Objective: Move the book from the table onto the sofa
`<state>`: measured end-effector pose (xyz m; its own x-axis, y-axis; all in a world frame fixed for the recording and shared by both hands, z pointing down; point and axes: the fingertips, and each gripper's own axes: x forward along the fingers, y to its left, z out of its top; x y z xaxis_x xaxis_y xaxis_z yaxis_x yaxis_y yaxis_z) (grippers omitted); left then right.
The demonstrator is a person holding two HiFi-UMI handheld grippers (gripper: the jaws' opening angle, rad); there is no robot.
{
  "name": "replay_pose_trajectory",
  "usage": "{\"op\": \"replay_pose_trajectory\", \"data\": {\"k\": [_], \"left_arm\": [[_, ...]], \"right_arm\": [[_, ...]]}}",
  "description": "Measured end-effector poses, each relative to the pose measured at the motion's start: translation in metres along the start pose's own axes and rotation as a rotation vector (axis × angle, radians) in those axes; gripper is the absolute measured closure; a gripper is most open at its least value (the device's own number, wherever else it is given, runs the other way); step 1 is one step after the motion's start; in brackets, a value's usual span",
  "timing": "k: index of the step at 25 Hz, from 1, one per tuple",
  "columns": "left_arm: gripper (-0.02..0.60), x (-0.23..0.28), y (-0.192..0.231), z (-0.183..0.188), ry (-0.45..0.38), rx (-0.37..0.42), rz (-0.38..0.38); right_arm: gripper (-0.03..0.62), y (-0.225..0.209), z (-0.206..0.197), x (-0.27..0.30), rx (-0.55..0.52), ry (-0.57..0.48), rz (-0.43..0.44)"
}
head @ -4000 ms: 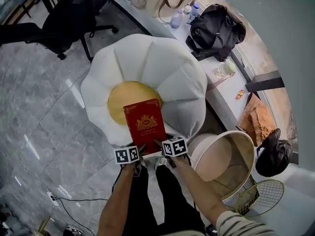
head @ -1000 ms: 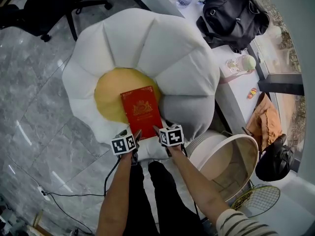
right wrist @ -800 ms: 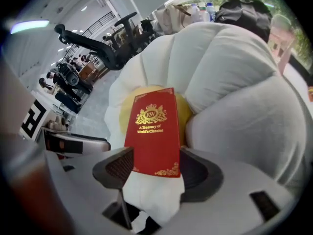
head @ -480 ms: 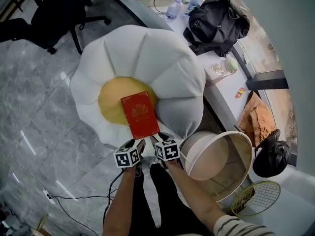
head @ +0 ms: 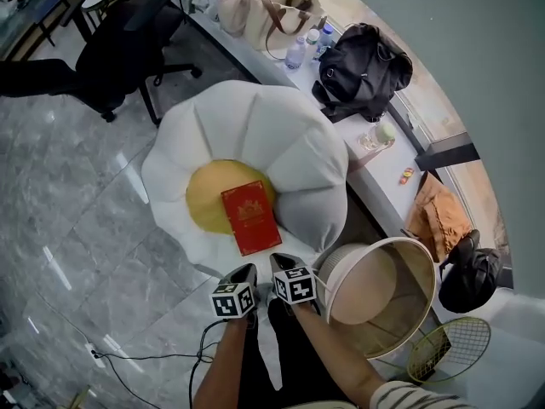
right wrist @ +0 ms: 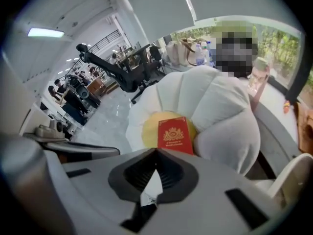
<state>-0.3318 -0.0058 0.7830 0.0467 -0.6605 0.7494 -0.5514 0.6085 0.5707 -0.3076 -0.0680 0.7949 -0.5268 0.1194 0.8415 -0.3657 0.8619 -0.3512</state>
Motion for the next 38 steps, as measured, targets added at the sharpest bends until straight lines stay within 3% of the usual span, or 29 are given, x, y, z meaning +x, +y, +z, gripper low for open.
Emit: {"op": "replay_pose_trajectory", "data": {"k": [5,12,19,23,28,33,38], "left_arm": [[0.577,-0.054,-0.039,0.026,-0.062,0.025,-0.052],[0.577,-0.156,-0.106,0.078,-0.153,0.141,-0.099],[0.577,-0.246,-0.18,0.129,-0.281,0.242,-0.129],[0.577,-0.284,-0.216,0.151,-0.343,0.306,-0.126],[0.577,-0.347,-0.255,0.197,-0.493,0.392,-0.113],[0.577,-0.404,-0.283,0.218,-0.598,0.473,-0.112],[0.577,-0.439,-0.301,0.232,-0.668,0.504,-0.111]], "right_arm": [[0.582,0.035,0.033,-0.056,0.004,-0.081,0.039],[0.582,0.093,0.087,-0.161,-0.053,-0.193,0.13],[0.582,0.13,0.151,-0.261,-0.081,-0.364,0.13],[0.582,0.152,0.184,-0.308,-0.132,-0.454,0.153],[0.582,0.189,0.232,-0.37,-0.236,-0.579,0.201],[0.582,0.227,0.265,-0.431,-0.298,-0.711,0.233],[0.582,0.257,0.28,-0.46,-0.389,-0.755,0.281]]}}
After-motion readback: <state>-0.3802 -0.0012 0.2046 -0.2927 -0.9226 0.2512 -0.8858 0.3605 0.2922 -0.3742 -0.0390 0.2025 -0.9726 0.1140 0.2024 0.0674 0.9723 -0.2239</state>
